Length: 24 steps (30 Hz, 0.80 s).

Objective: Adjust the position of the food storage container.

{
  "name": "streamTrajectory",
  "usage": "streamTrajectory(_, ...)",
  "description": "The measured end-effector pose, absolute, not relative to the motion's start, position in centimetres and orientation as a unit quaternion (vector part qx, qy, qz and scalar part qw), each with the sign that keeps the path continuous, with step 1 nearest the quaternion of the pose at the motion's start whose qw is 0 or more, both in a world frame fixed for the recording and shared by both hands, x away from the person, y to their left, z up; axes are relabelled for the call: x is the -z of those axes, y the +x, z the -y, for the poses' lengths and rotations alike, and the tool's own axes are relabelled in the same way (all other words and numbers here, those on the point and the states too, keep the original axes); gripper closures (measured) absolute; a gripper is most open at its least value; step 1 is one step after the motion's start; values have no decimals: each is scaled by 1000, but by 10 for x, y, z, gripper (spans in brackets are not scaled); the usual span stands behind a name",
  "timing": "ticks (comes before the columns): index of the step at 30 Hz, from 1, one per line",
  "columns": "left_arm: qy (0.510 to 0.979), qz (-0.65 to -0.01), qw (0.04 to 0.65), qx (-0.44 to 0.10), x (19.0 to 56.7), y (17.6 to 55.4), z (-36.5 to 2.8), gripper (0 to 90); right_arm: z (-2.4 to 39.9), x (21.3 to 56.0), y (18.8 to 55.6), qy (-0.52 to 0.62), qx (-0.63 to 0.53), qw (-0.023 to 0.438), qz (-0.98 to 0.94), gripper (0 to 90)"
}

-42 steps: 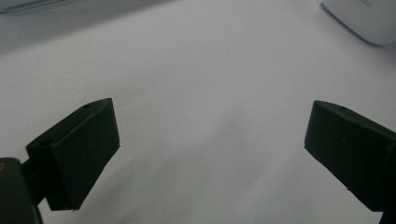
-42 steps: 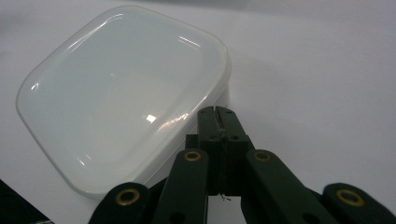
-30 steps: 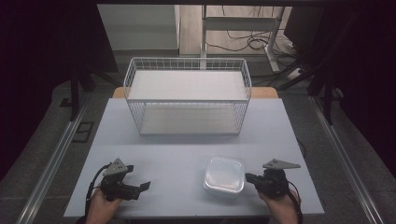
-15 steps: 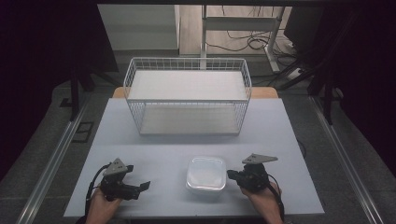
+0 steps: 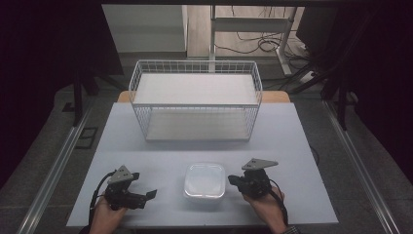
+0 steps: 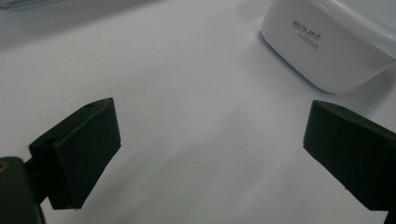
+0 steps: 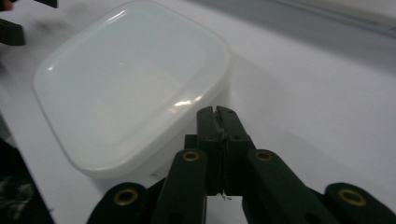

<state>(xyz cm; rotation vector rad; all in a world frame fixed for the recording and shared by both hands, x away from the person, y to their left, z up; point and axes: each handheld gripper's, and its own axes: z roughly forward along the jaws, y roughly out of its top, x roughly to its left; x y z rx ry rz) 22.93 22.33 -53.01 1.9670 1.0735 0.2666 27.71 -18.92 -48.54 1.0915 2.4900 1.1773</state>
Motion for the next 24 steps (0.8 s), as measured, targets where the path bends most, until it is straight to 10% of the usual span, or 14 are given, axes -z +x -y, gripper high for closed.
streamTrajectory(15, 803, -402, 429, -102, 529, 227, -216, 37, 214, 495, 272, 322, -401, 141, -846, 129)
streamTrajectory(24, 804, -398, 428, -107, 532, 228, -215, 21, 223, 505, 276, 332, -392, 153, -844, 13)
